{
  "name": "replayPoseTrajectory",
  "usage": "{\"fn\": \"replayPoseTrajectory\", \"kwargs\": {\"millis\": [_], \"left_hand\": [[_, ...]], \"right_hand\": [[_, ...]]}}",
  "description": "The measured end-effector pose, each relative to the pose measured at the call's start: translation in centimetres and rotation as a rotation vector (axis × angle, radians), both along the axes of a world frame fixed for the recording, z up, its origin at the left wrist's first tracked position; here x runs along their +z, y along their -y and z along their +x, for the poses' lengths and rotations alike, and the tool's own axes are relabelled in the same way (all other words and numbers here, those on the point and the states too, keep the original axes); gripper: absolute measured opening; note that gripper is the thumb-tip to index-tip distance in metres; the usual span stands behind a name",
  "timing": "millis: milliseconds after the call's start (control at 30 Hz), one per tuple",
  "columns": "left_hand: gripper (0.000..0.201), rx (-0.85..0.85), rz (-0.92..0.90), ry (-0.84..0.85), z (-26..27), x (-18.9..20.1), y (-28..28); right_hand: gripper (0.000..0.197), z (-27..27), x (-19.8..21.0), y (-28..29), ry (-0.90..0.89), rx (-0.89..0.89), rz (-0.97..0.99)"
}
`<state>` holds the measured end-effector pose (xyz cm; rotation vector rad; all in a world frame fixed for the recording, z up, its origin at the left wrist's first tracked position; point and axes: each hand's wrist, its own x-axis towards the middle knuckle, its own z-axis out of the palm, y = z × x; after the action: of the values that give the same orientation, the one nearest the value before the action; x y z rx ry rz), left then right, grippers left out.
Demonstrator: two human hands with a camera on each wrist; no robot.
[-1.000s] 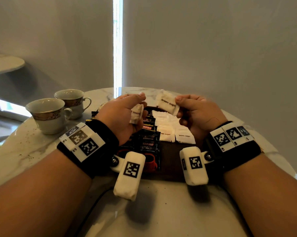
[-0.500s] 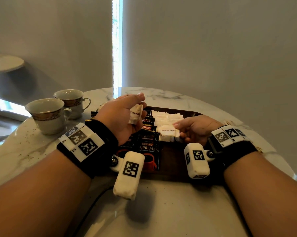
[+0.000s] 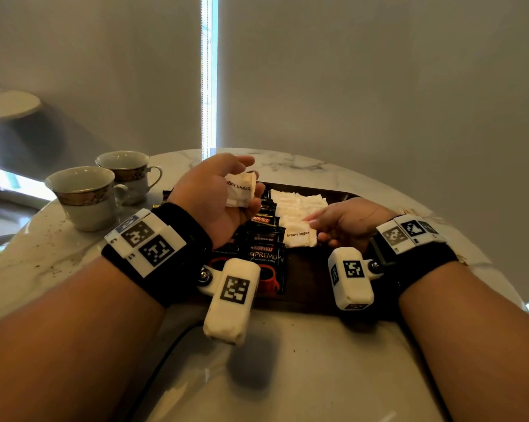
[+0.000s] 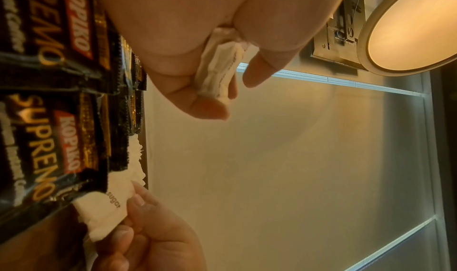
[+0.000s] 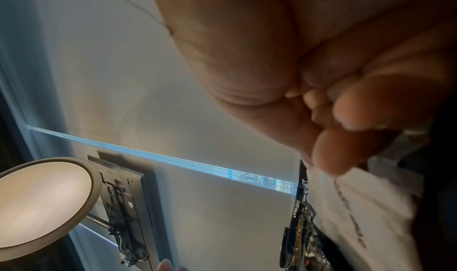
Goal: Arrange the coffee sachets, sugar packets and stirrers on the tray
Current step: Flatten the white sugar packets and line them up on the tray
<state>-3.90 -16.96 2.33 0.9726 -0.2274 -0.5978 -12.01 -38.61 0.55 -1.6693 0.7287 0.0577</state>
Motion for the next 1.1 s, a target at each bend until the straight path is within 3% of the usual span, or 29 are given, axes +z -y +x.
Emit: {"fn": "replayPoseTrajectory", "kwargs": {"millis": [200,667,800,933,1100], "left_hand": [[0.039,0.016,-0.016,-0.021,-0.4,0.3,0.0],[0.032,-0.038,0.104,0.119,-1.1,0.0,0.2],[0.023,-0.069,0.03,0.108,-1.4,-0.1,0.3],[0.013,-0.076,0.009,0.135,-1.4,-0.3,0.6],[0.015,-0.073,0.073,0.215,-1.4,-0.5,0.6]], "right_hand": [[0.018,0.0,0.2,-0.8,0.021,0.016,-0.027],[0.017,-0.4,0.5,-1.3,0.107,-0.088,-0.029],[0.015,-0.4,0.9,-1.3,0.246,-0.152,-0.038],[0.032,-0.9,2.7,-2.7,0.467,0.004,0.025],[0.05,-1.3,3.4,-5.0,0.492,0.239,-0.005]]}}
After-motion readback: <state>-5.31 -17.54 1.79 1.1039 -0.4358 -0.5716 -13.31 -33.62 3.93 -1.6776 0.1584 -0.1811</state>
